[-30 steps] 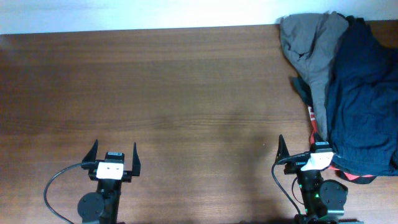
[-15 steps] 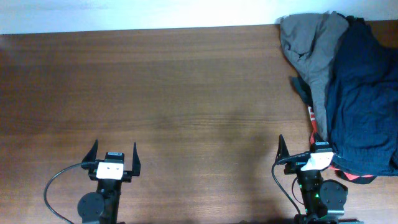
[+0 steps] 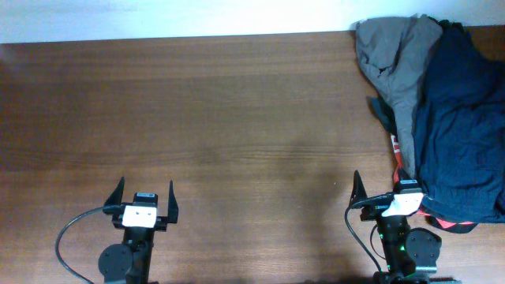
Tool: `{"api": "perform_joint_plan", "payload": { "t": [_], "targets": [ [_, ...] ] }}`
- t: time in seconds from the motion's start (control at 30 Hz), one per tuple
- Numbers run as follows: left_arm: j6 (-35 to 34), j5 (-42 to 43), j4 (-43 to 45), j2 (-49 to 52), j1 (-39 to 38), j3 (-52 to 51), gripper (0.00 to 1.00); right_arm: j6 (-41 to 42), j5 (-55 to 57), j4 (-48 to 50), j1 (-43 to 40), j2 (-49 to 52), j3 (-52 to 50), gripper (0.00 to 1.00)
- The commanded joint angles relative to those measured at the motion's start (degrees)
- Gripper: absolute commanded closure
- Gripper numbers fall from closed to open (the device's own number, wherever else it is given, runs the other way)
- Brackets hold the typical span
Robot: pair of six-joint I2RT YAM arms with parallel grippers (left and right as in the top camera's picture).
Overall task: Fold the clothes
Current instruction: 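Move the right gripper toward the clothes pile at the right edge, then grasp the navy shorts in the pile with the right gripper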
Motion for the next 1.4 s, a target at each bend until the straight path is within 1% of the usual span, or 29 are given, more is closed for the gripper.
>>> {"api": "perform_joint_plan", "payload": {
  "t": [0.0, 0.1, 0.2, 0.3, 0.43, 0.57, 0.77, 0.93, 1.07, 1.17, 1.23, 1.3, 1.37],
  "targets": [
    [-0.8, 0.5, 0.1, -0.6, 0.3, -0.3, 0.01, 1.4, 0.0, 1.8, -0.4, -0.6, -0.5, 0.01],
    [-0.8, 4.8, 2.0, -0.6, 0.3, -0.3, 0.01, 2.6, -1.5, 3.8, -0.4, -0.6, -0.5, 0.01],
    [-0.8, 5.0, 3.4, -0.5, 0.3, -0.2, 0.01, 2.6, -1.5, 3.8, -0.4, -0.2, 0.3, 0.01],
    [-1.4, 5.0, 2.9, 0.1, 0.3, 0.9, 0.01, 2.6, -1.4, 3.7, -0.4, 1.0, 2.4, 0.01],
    [-2.1, 5.0, 1.8, 3.3, 0.3, 3.8, 0.01, 2.6, -1.1, 3.7, -0.4, 5.3, 7.9, 0.01],
    [-2.1, 5.0, 1.5, 8.8, 0.3, 8.3, 0.01, 2.6, -1.0, 3.7, -0.4, 13.0, 15.2, 0.01],
    [-2.1, 5.0, 1.5, 17.9, 0.3, 16.7, 0.01, 2.5, -1.3, 1.7, -0.4, 28.0, 26.5, 0.01],
    [-2.1, 5.3, 1.0, 27.1, 0.3, 23.6, 0.01, 1.9, -4.9, 0.9, -0.4, 40.4, 36.3, 0.01],
    [-2.1, 7.5, -2.5, 36.4, 0.3, 30.6, 0.01, 1.9, -6.5, -4.7, -0.4, 50.4, 46.6, 0.01],
    [-2.1, 10.5, -6.3, 46.0, 0.3, 38.3, 0.01, 1.9, -7.3, -14.0, -0.4, 58.1, 56.7, 0.01],
    [-2.1, 12.0, -10.3, 52.3, 0.3, 44.3, 0.01, 1.8, -7.3, -20.0, -0.4, 62.6, 62.7, 0.01],
    [-2.1, 13.5, -15.1, 58.8, 0.3, 50.7, 0.01, -0.1, -7.5, -25.0, -0.4, 66.7, 68.0, 0.01],
    [-2.1, 15.6, -20.5, 65.5, 0.3, 57.8, 0.01, -0.9, -7.5, -28.2, -0.4, 70.1, 72.0, 0.01]
  ]
}}
